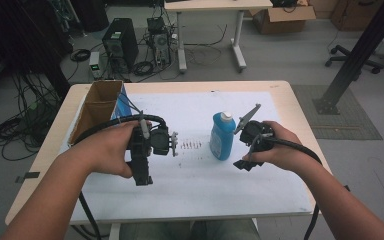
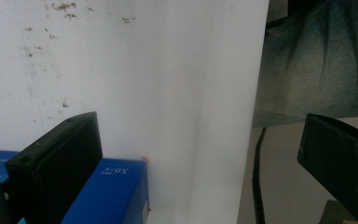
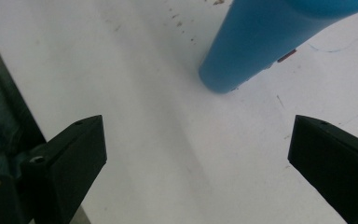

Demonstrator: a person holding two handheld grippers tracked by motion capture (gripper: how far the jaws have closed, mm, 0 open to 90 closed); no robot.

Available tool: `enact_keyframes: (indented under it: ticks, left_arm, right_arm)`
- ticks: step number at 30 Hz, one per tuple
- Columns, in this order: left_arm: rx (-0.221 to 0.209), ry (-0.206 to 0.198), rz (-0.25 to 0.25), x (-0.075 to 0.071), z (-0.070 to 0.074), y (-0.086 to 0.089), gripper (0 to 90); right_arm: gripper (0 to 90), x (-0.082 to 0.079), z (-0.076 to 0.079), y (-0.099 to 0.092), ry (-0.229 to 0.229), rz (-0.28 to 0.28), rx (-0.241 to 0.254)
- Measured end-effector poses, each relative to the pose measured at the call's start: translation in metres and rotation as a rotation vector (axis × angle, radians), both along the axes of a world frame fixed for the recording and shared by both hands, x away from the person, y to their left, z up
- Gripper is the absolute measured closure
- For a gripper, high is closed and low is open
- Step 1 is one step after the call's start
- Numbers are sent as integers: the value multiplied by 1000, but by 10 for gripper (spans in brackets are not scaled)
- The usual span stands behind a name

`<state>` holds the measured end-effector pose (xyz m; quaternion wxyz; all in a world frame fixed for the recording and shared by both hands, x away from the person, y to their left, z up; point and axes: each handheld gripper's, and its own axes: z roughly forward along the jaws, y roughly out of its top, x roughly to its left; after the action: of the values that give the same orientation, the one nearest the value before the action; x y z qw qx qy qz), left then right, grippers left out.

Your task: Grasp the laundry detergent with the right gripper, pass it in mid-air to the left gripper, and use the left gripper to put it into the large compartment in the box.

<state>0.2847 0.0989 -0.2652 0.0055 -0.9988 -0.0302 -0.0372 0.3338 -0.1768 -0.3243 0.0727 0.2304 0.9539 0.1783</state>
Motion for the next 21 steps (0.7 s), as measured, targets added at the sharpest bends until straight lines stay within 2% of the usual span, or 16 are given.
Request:
enact_keyframes:
  ticks: [1,11,15,21]
  left_arm:
    - [0,2,1,-1,0,0,2]
    - [7,2,-2,-5,0,3,2]
    - [8,6,-1,-6,0,3,4]
    - [4,10,-7,-6,-2,3,2]
  right_arm:
    - [41,2,-3,-1,-14,-27,28]
    - [42,7,-21,-5,-19,-120,108]
    - [43,6,-26,-5,-31,-146,147]
    - [42,4,-29,-4,-44,-165,179]
